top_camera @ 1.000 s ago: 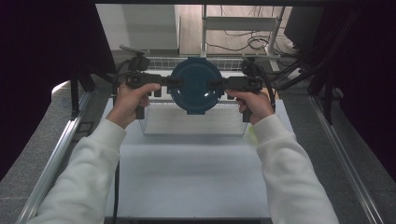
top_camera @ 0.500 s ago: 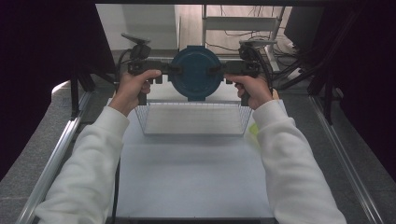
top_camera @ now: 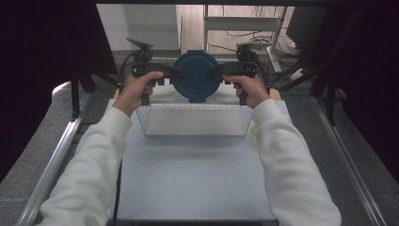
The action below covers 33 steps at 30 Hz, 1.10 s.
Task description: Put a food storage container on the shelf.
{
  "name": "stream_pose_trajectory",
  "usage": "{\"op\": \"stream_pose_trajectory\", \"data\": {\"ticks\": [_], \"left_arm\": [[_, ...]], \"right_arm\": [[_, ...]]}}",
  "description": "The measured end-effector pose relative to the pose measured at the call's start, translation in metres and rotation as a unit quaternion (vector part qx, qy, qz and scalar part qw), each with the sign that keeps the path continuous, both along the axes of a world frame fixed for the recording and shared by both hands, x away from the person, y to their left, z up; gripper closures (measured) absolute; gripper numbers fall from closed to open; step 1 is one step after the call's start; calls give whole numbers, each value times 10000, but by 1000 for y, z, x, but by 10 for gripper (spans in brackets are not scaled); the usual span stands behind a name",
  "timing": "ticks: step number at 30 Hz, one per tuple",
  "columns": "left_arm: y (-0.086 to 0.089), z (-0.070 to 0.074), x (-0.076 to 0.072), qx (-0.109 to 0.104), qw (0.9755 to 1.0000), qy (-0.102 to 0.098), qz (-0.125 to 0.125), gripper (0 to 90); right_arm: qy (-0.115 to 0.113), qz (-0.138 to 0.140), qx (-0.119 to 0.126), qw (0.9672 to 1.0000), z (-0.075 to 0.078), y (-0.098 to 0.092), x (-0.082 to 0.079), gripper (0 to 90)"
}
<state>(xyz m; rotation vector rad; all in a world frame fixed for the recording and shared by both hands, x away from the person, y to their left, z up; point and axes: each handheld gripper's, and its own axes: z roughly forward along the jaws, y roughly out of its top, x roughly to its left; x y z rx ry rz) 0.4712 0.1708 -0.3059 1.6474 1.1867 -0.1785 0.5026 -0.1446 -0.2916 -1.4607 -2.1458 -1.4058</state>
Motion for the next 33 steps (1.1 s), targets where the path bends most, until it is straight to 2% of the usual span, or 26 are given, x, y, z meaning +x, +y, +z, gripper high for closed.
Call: {"op": "stream_pose_trajectory", "data": {"ticks": [4, 8, 14, 17, 28, 31, 33], "left_arm": [[0, -2, 4, -82, 9999, 46, 45, 412], [2, -6, 12, -247, 9994, 252, 61, 411], [3, -10, 19, -354, 9984, 430, 86, 404], [3, -12, 23, -418, 9977, 526, 115, 403], [3, -21, 34, -630, 9947, 782, 233, 386], [4, -26, 38, -705, 9933, 877, 259, 377], [5, -28, 39, -765, 9929, 865, 271, 372]], "right_arm": [[73, -87, 74, 9999, -1, 0, 3, 349], [215, -224, 89, 9995, -1, 1, 7, 348], [427, -369, 149, 9983, -3, 1, 15, 345], [439, -430, 135, 9980, -4, 1, 18, 345], [777, -779, 338, 9934, -13, 1, 26, 339], [857, -799, 357, 9925, -16, 1, 28, 324], [904, -811, 373, 9919, -20, 2, 29, 314]]}}
